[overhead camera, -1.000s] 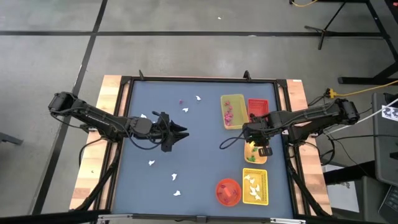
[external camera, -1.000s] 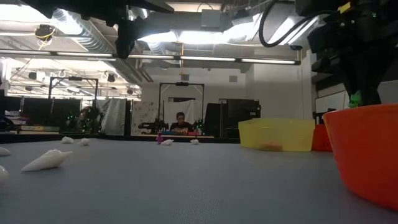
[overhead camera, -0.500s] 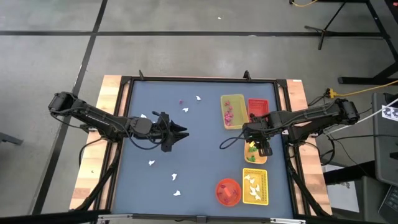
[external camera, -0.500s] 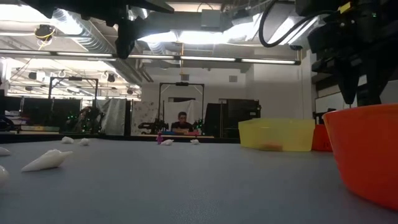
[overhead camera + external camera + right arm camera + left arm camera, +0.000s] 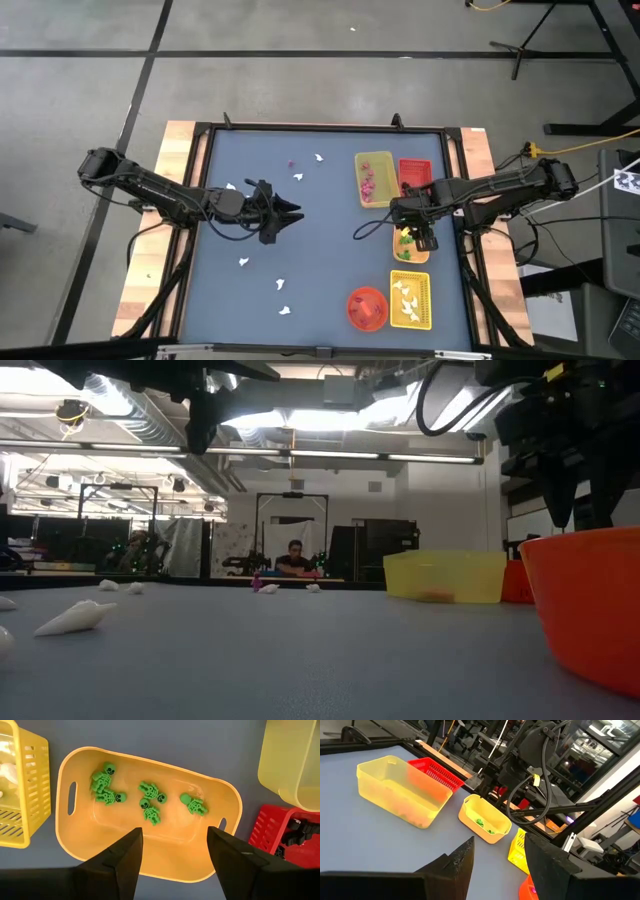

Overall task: Sort Halloween decoration
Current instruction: Put the pink skeleton toy into the top yellow bin

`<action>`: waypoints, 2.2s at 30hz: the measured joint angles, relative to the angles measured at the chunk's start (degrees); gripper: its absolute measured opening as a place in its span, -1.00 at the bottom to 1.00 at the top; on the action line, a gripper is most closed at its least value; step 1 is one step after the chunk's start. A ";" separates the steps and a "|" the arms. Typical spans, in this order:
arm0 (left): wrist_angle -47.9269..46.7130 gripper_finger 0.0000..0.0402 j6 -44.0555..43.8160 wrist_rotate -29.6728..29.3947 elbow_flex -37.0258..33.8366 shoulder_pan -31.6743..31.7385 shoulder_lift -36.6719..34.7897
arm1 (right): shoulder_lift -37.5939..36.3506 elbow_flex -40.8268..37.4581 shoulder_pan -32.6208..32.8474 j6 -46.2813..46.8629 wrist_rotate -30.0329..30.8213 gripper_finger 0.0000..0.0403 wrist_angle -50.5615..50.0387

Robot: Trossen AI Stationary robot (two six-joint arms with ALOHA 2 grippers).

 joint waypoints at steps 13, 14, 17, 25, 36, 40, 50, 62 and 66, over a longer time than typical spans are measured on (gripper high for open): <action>-7.70 -0.21 -0.04 -3.10 0.00 -0.01 -0.02 | 0.00 0.00 0.00 0.00 0.00 0.10 0.18; -8.20 -0.21 -0.04 -4.50 0.00 -0.01 -0.02 | 0.00 0.00 0.00 0.00 0.00 0.10 0.20; -9.77 -0.21 -0.04 -10.78 0.00 0.43 0.01 | 0.00 0.00 0.00 -0.01 0.00 0.10 0.52; -7.98 -0.21 4.40 -14.50 0.00 7.85 3.64 | 0.00 0.00 0.02 -0.02 0.00 0.10 2.68; -6.99 -0.21 4.41 -0.47 0.02 25.97 11.42 | 0.00 0.00 0.02 -0.02 0.00 0.10 2.77; -6.55 -0.21 6.71 2.71 0.02 31.26 13.27 | 0.00 0.00 0.02 -0.03 0.00 0.10 2.77; -2.47 -0.21 18.04 7.27 0.04 38.24 18.36 | 0.01 0.00 0.02 -0.04 0.01 0.10 3.16; -1.62 -0.21 34.24 9.46 0.04 39.51 22.84 | 0.02 0.00 0.02 -0.04 0.02 0.10 3.20; -1.78 -0.21 36.03 9.43 0.04 39.51 22.84 | 0.02 0.00 0.02 -0.06 0.02 0.10 3.22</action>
